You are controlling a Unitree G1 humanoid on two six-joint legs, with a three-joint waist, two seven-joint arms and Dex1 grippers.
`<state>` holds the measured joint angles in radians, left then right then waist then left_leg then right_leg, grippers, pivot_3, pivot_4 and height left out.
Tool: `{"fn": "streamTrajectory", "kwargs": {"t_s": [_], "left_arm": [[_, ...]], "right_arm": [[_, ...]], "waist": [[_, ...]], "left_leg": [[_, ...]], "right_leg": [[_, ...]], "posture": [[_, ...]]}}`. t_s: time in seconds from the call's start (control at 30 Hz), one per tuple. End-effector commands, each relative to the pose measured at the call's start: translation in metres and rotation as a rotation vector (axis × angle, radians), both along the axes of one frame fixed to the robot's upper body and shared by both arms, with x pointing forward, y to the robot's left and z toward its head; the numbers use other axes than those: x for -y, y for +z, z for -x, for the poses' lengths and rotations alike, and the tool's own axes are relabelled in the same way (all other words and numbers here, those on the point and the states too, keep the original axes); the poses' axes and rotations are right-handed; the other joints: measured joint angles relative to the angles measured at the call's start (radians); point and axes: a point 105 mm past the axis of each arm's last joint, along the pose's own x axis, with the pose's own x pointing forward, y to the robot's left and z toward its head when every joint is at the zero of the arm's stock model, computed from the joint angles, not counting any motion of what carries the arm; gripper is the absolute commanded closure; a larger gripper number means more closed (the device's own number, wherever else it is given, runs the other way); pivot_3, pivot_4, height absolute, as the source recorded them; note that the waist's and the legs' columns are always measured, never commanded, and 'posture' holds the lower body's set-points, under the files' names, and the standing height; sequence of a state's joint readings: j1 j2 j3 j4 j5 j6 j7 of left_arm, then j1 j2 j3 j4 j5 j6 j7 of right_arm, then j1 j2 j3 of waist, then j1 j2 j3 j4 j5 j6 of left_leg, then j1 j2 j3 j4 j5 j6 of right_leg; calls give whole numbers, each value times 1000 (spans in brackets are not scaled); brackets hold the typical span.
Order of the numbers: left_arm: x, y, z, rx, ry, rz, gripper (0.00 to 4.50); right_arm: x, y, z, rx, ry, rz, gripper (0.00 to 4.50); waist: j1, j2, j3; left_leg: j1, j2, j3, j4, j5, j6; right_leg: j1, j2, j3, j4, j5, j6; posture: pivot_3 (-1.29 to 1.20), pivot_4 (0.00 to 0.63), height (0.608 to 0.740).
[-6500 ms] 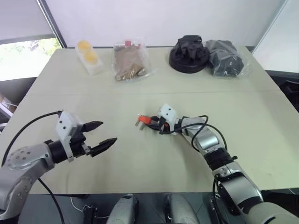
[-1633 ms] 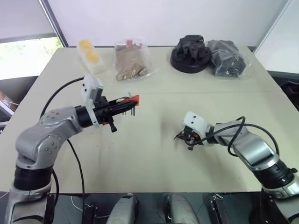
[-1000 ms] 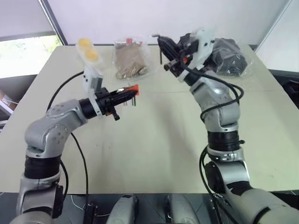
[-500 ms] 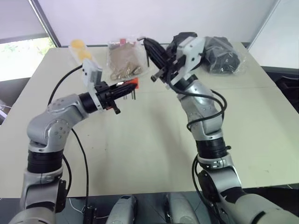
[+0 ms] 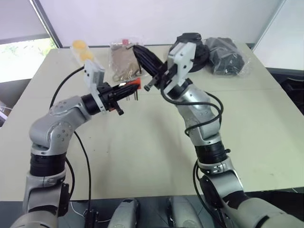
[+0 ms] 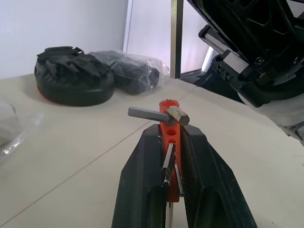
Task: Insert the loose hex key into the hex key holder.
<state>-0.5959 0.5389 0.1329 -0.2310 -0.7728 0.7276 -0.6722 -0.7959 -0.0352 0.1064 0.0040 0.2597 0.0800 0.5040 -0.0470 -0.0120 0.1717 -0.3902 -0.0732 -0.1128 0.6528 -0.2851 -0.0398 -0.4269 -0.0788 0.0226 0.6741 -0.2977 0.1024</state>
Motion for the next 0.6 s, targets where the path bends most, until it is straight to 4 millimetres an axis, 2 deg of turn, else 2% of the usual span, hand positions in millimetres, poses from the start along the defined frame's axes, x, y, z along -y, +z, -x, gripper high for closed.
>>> {"fn": "streamTrajectory", "kwargs": {"t_s": [0.03,0.6], "left_arm": [[-1,15,6,76,3,10,4500],[-1,17,5,85,9,11,4500]], "right_arm": [[-3,12,11,55,31,-30,4422],[-3,7,10,47,20,-18,4422]], "waist": [[0,0,0],[0,0,0]], "left_leg": [[0,0,0,0,0,0],[0,0,0,0,0,0]], "right_leg": [[0,0,0,0,0,0],[0,0,0,1,0,0]], "posture": [[0,150,740],[0,150,740]]}}
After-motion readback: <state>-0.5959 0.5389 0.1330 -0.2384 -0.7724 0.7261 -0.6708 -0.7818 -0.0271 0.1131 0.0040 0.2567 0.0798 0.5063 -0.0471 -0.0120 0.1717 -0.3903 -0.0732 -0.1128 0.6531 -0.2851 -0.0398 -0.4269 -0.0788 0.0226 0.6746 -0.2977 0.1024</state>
